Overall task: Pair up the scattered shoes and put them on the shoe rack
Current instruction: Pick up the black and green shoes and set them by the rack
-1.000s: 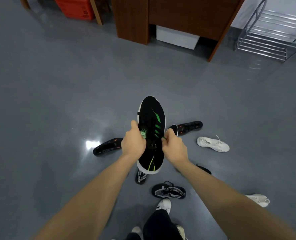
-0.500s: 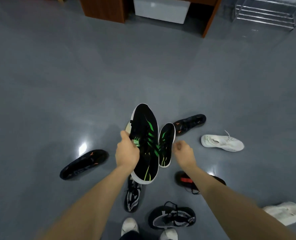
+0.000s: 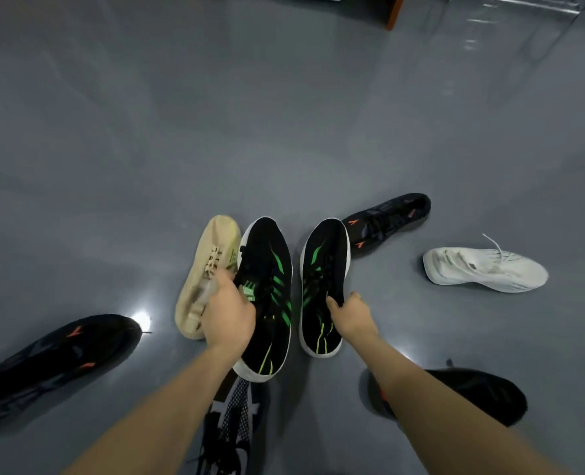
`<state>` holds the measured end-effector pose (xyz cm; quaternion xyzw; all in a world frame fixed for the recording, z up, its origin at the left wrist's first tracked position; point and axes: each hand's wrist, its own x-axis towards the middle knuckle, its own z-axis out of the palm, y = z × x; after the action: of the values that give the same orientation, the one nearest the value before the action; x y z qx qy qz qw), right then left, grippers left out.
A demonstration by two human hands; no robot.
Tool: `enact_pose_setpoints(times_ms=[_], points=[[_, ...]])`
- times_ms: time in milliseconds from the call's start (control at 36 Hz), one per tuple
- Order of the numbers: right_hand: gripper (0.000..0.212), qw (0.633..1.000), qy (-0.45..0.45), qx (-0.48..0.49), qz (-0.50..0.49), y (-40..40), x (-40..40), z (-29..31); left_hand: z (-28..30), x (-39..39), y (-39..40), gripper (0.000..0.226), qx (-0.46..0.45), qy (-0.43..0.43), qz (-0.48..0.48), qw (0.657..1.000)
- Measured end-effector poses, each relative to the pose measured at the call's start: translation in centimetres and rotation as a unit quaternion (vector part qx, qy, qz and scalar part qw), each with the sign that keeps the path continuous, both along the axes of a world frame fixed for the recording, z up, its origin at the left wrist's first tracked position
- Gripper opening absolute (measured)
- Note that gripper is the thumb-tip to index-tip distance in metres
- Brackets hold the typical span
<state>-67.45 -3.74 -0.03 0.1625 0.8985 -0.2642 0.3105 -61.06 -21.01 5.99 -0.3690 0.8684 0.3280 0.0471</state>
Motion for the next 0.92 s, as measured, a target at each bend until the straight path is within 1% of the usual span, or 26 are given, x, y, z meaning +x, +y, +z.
enact_pose_setpoints(times_ms=[83, 167, 278, 361, 472, 528, 556, 694, 778, 861, 917], points=[[0.039, 1.000, 0.019, 0.008, 0.021, -0.3, -0.2, -1.9, -2.0, -0.4, -0.1, 0.025, -0.003, 0.006, -0.014, 1.000], [0.024, 0.996, 0.063, 0.050, 0.047, -0.1, -0.3, -2.7, -3.0, -0.8, 0.2, 0.022, -0.005, 0.017, -0.021, 1.000], [0.019, 0.983, 0.111, 0.104, 0.100, -0.2, -0.4, -1.7, -2.5, -1.4, 0.6, 0.018, -0.010, 0.027, -0.030, 0.999], [0.019, 0.977, 0.134, 0.119, 0.113, 0.2, 0.0, 1.0, 0.1, -1.6, 0.9, 0.016, -0.015, 0.023, -0.031, 0.999], [0.017, 0.976, 0.140, 0.122, 0.114, 1.5, 1.2, 7.2, 6.6, -1.4, 1.7, 0.016, -0.050, 0.003, -0.058, 0.997], [0.015, 0.975, 0.142, 0.122, 0.116, 2.1, 1.5, 11.2, 10.9, -1.4, 2.4, 0.015, -0.053, -0.019, -0.074, 0.996], [0.014, 0.976, 0.141, 0.122, 0.113, 2.5, 1.4, 14.3, 13.9, -1.5, 2.7, 0.015, -0.049, -0.026, -0.076, 0.996], [0.017, 0.975, 0.158, 0.114, 0.104, 3.7, 0.9, 24.6, 22.9, -2.2, 4.2, 0.016, -0.041, -0.006, -0.073, 0.996], [0.019, 0.973, 0.179, 0.107, 0.100, 4.8, 0.3, 32.1, 29.7, -3.0, 5.1, 0.008, -0.057, -0.006, -0.073, 0.996], [0.020, 0.972, 0.192, 0.104, 0.086, 6.4, -0.5, 39.8, 36.9, -3.9, 6.2, 0.015, -0.051, 0.006, -0.071, 0.996], [0.021, 0.970, 0.207, 0.101, 0.079, 7.1, -0.8, 43.5, 40.4, -4.3, 6.7, 0.015, -0.053, 0.019, -0.078, 0.995]])
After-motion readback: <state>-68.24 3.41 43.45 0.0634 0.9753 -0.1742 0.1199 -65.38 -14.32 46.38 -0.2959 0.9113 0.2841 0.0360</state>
